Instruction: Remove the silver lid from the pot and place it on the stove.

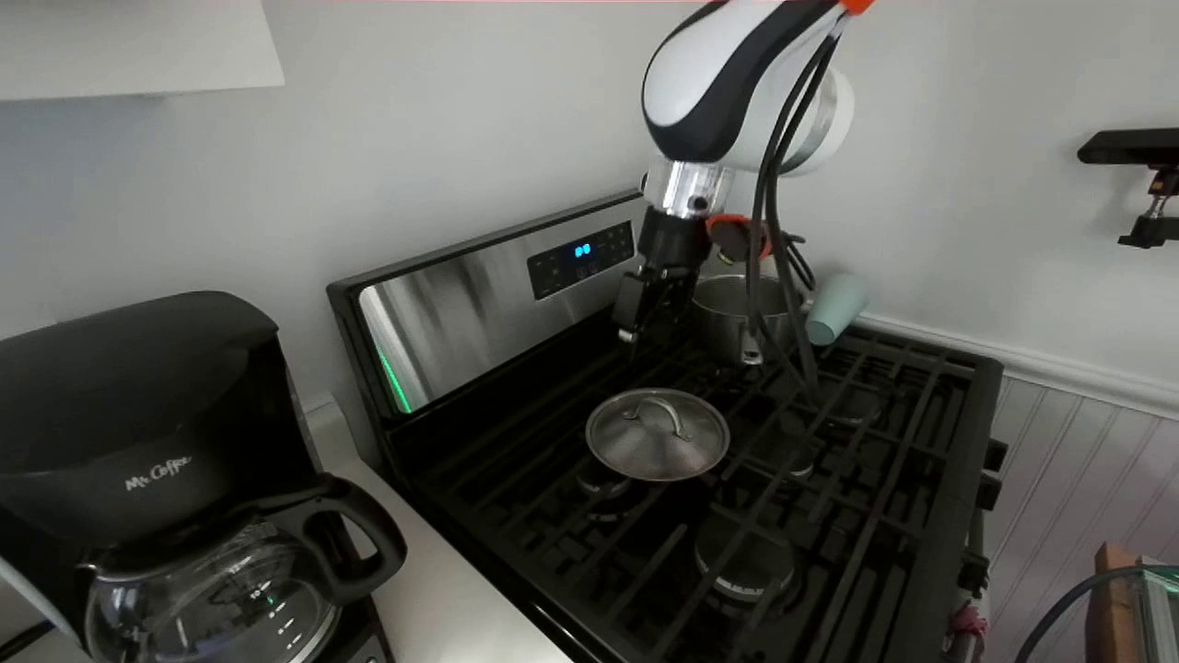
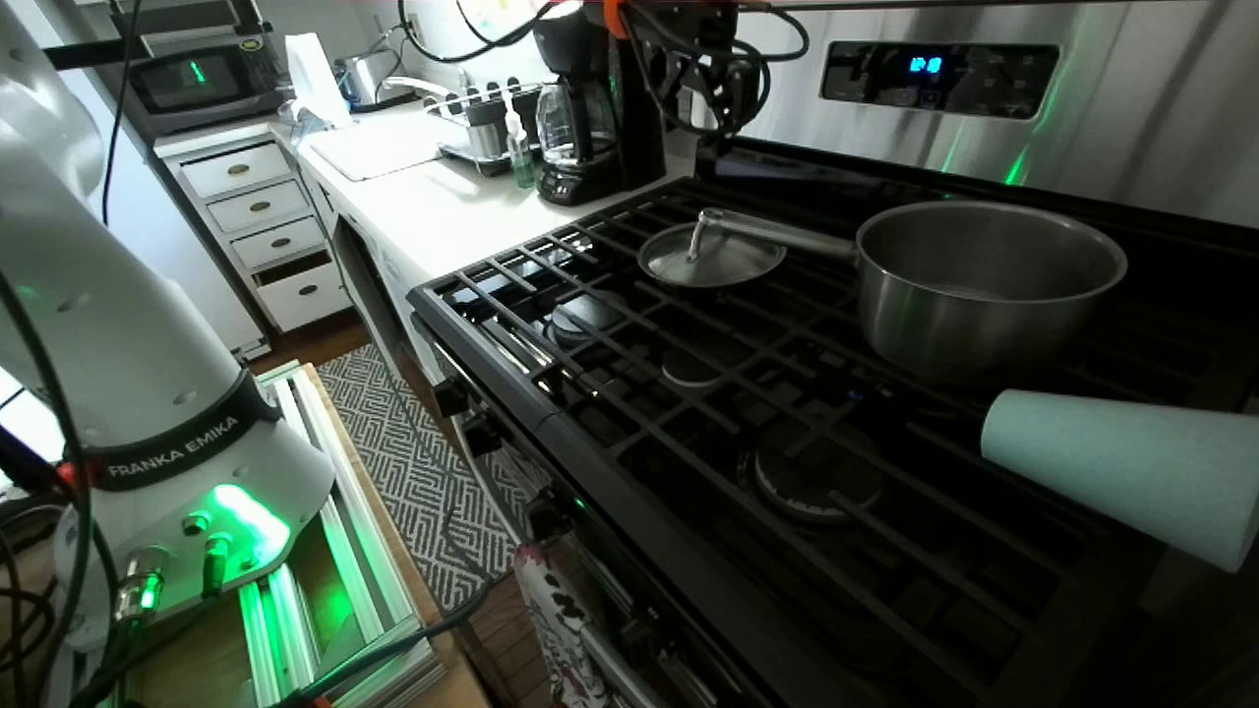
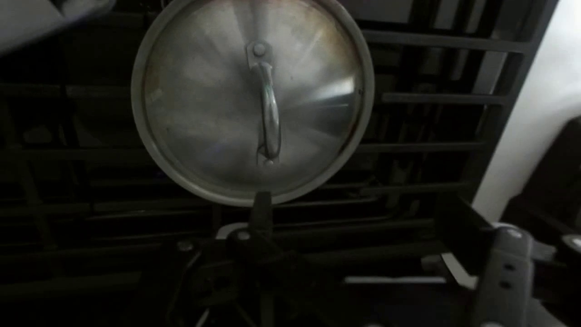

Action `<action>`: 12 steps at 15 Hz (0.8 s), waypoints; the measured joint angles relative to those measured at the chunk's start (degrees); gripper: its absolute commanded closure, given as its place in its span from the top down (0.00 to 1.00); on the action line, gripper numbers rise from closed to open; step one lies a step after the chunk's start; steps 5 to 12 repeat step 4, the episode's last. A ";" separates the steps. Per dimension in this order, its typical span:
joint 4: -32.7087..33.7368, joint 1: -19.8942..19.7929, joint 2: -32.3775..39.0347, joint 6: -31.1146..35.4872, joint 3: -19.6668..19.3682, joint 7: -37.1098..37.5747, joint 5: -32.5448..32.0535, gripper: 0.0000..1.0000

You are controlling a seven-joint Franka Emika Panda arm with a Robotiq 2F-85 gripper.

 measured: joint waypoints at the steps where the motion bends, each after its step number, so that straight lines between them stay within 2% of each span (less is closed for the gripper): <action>1: -0.83 -0.20 -2.79 -0.96 -0.57 -1.18 1.48 1.00; 4: -3.86 -0.24 -10.17 -1.52 -3.28 -6.95 7.75 1.00; 12: -3.86 -0.24 -10.17 -1.52 -3.28 -6.95 7.75 1.00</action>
